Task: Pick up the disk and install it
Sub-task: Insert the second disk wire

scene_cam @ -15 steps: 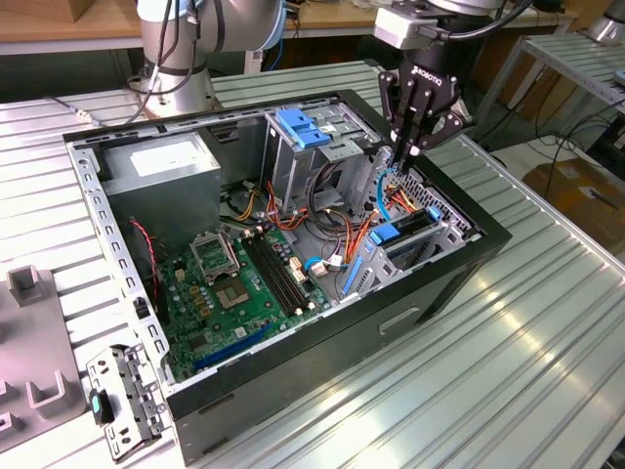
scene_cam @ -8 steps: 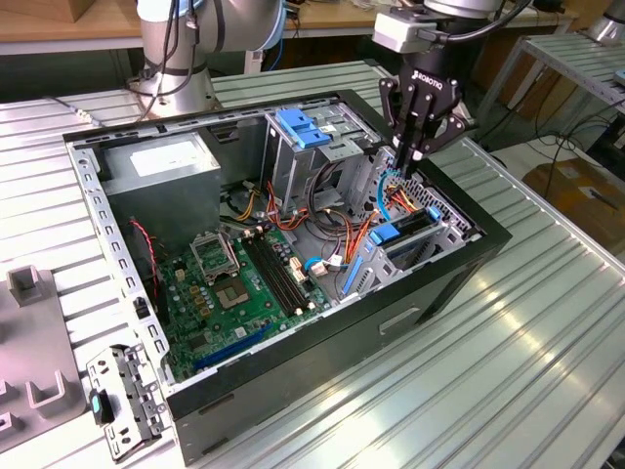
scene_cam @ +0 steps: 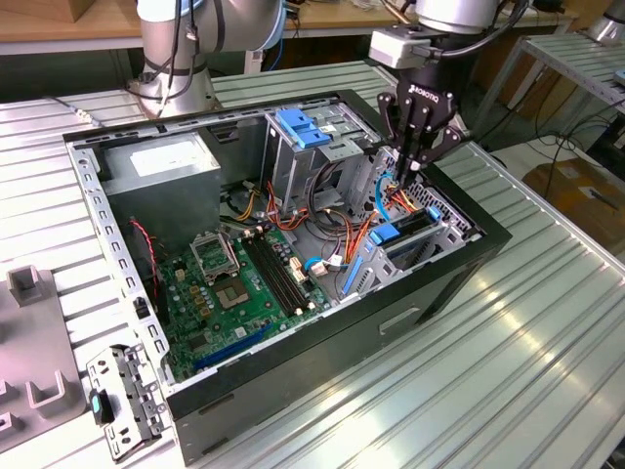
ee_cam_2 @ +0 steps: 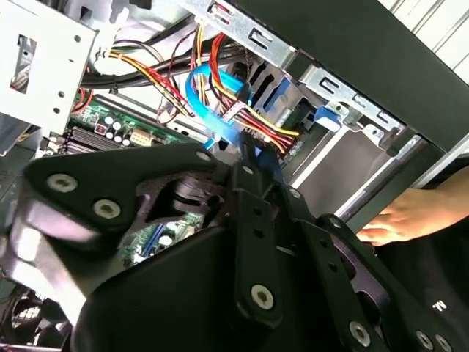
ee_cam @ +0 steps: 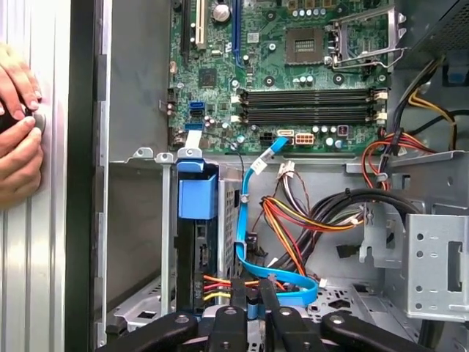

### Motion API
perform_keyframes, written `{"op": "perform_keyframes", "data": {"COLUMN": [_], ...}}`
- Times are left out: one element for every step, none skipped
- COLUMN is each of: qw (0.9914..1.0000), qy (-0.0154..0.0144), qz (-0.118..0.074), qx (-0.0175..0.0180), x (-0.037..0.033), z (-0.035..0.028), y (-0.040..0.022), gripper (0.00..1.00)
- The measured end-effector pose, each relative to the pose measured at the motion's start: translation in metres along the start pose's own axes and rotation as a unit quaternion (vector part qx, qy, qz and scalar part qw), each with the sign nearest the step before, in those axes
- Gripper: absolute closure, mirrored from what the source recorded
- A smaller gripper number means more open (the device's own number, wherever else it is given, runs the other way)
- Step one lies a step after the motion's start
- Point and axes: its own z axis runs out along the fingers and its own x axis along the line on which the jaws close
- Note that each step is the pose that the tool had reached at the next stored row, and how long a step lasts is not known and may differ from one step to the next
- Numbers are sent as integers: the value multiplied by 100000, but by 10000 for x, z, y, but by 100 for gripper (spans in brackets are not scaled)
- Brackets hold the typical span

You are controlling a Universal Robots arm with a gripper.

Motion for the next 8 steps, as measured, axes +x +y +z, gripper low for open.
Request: {"op": "perform_keyframes", "data": {"qw": [100000,100000,100000,100000,100000,100000,100000,99999], "qy": [15,24,14,-3,4,5,2,18], "qz": [-4,-7,-6,-15,-50,-157,-280,-493], "qx": [0,0,2,3,11,65,127,225], "x": [-1,-1,0,8,20,45,65,98], "z": [2,2,4,7,9,15,19,26], "y": [-1,-1,-1,-1,-1,0,0,4], "gripper": [84,84,84,84,84,84,84,84]}}
